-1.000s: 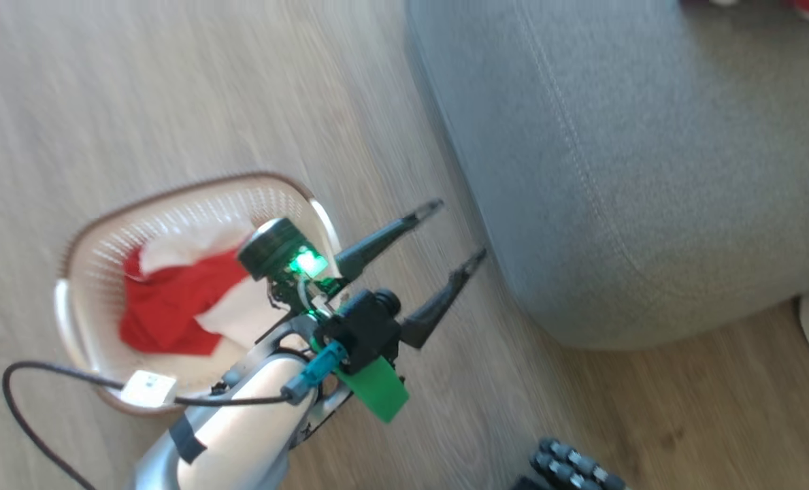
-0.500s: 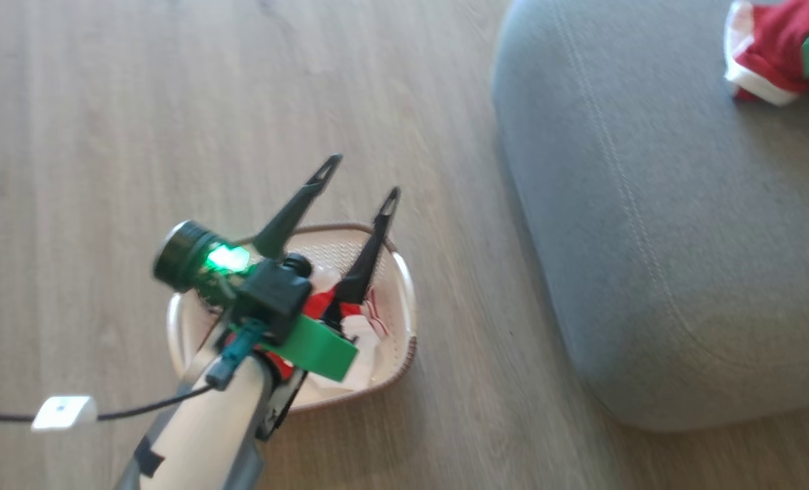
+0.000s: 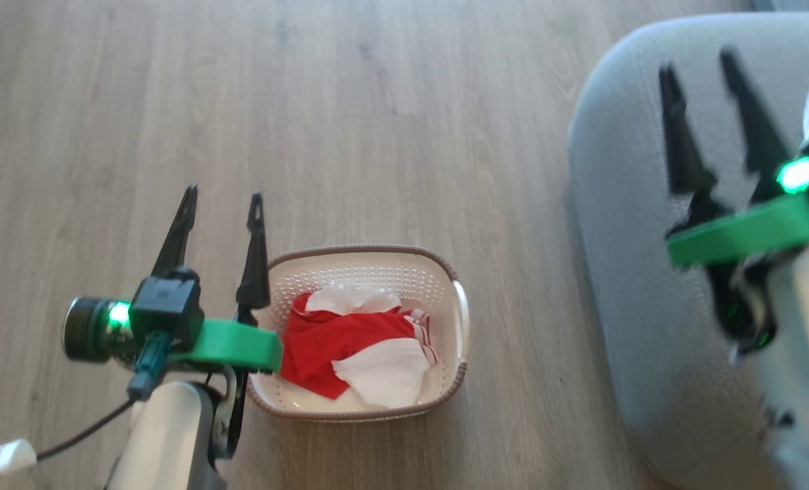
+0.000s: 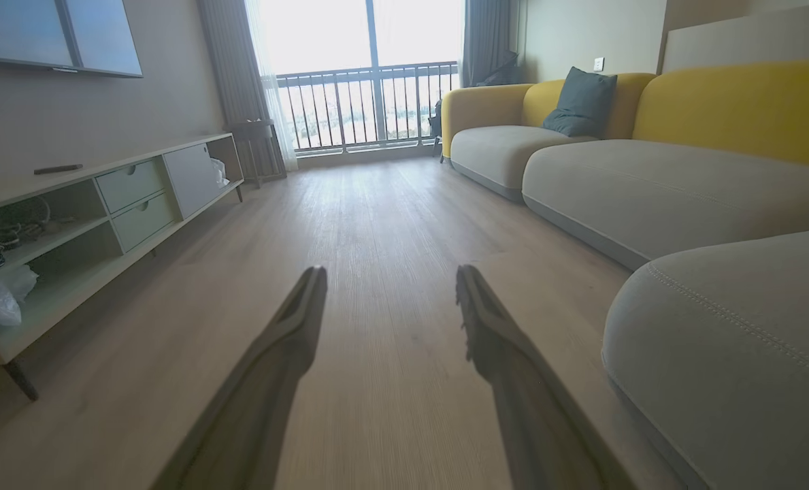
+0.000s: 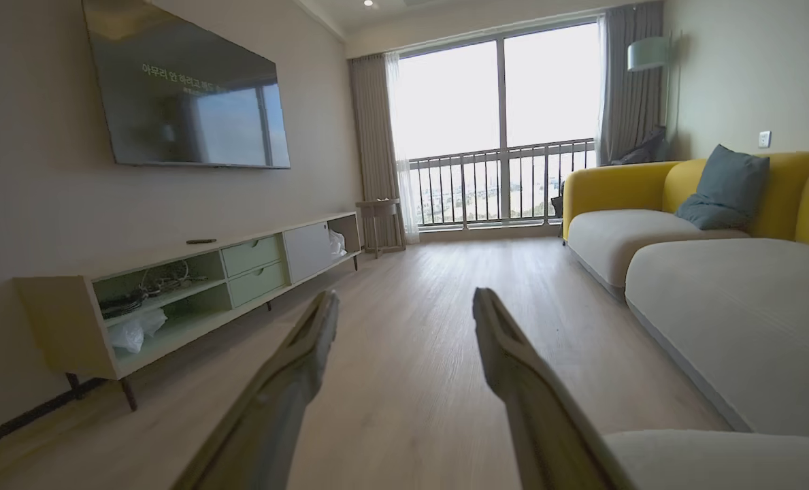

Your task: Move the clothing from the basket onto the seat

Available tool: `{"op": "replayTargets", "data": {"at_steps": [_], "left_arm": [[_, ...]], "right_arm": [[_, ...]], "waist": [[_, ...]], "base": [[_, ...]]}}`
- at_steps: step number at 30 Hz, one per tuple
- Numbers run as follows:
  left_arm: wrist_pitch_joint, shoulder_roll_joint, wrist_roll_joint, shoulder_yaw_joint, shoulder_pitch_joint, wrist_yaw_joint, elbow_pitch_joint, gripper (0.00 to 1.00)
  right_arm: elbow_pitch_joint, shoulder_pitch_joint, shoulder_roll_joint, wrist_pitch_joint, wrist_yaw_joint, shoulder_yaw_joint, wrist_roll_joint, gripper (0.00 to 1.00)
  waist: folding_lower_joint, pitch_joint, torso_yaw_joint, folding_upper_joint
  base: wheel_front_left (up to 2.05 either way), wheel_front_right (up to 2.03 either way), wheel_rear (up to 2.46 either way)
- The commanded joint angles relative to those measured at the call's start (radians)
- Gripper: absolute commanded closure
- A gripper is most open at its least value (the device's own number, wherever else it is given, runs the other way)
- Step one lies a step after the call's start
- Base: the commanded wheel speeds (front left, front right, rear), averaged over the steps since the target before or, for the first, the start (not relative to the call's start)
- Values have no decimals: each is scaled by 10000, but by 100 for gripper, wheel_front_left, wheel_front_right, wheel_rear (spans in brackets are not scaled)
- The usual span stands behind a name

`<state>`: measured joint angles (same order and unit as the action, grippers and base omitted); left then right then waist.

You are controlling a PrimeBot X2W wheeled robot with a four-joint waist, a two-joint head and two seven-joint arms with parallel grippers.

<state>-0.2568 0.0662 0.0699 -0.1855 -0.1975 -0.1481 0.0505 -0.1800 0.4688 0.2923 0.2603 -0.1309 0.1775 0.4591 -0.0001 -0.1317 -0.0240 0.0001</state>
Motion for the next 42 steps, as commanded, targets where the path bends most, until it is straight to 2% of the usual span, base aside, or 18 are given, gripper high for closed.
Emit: {"op": "replayTargets", "data": {"at_steps": [1, 6, 16, 22, 42], "left_arm": [[-49, -4, -71, 475, -110, -122, -253, 0], [-49, -101, -42, 686, 311, -342, 125, 0], [-49, -156, 287, 681, 789, -428, 825, 0], [-49, -158, 323, 500, 757, -473, 966, 0], [-49, -160, 367, 314, 615, -417, 989, 0]], "right_arm": [[325, -251, -163, 14, 2, 13, 233, 0], [109, -1430, -688, 14, 2, 30, 433, 0], [-490, -2660, -1554, 14, 2, 88, 137, 0], [-465, -2728, -1684, 14, 2, 6, -281, 0], [-400, -2671, -1757, 15, 2, -89, -369, 0]], "waist": [[1, 140, 202, -1], [1, 260, 415, -1], [1, 240, 473, -1], [1, 105, 438, -1], [1, -35, 549, -1]], "base": [[0, 0, 0], [0, 0, 0], [0, 0, 0], [0, 0, 0], [0, 0, 0]]}}
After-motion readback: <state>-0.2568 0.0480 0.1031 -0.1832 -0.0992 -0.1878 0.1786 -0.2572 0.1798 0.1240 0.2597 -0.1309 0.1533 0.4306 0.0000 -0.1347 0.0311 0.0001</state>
